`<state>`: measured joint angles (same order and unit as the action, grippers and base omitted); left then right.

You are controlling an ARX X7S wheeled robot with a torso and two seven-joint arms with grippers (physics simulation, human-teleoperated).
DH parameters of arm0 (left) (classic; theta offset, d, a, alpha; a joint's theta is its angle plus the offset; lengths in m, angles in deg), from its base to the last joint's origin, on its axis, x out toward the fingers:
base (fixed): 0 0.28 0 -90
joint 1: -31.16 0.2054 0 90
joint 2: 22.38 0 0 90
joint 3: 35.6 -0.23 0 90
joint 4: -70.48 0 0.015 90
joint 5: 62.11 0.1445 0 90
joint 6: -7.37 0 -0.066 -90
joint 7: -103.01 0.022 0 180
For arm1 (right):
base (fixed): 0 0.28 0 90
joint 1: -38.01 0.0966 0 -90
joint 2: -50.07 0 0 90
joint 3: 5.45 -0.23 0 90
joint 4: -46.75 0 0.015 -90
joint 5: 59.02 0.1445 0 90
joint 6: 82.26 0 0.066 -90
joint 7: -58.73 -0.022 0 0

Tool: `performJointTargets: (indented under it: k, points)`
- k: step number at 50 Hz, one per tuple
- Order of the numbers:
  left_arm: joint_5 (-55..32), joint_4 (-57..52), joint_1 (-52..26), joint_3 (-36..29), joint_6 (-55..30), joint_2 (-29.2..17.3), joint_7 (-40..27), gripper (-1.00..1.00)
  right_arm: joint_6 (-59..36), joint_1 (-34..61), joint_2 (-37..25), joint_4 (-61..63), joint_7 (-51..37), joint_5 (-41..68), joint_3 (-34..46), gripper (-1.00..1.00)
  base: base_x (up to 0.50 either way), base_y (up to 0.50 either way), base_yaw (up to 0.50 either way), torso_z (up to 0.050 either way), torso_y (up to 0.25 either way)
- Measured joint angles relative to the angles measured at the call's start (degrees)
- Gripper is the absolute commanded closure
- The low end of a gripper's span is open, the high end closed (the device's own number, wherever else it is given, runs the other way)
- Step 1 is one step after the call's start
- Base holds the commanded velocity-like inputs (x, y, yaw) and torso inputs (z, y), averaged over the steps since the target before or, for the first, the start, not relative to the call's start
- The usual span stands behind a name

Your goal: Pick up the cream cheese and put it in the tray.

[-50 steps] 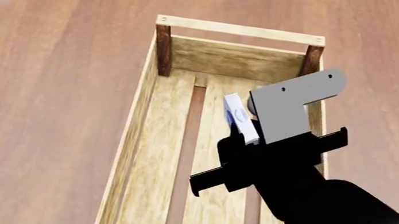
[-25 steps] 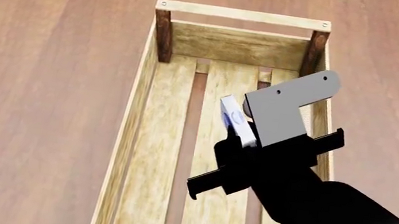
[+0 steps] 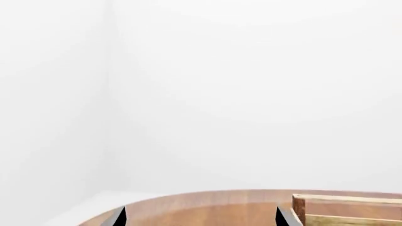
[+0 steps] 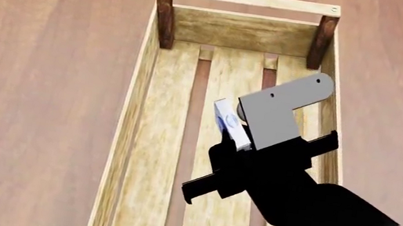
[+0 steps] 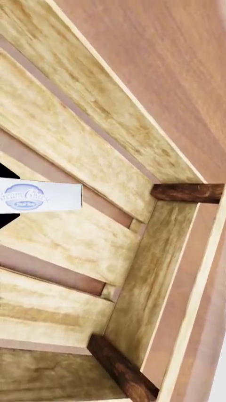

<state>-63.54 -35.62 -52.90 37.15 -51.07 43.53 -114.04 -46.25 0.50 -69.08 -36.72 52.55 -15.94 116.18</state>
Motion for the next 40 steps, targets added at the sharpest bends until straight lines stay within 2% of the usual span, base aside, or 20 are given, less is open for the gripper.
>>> performJointTargets:
  k: [40]
  points:
    - [1.27,0.05,-0.39,-0.33,-0.91,-0.04,-0.56,-1.0,0.64,0.61,0.5,-0.88,-0.27,-1.12,1.57,1.0,0.0,0.0,0.0,0.0,-0.054]
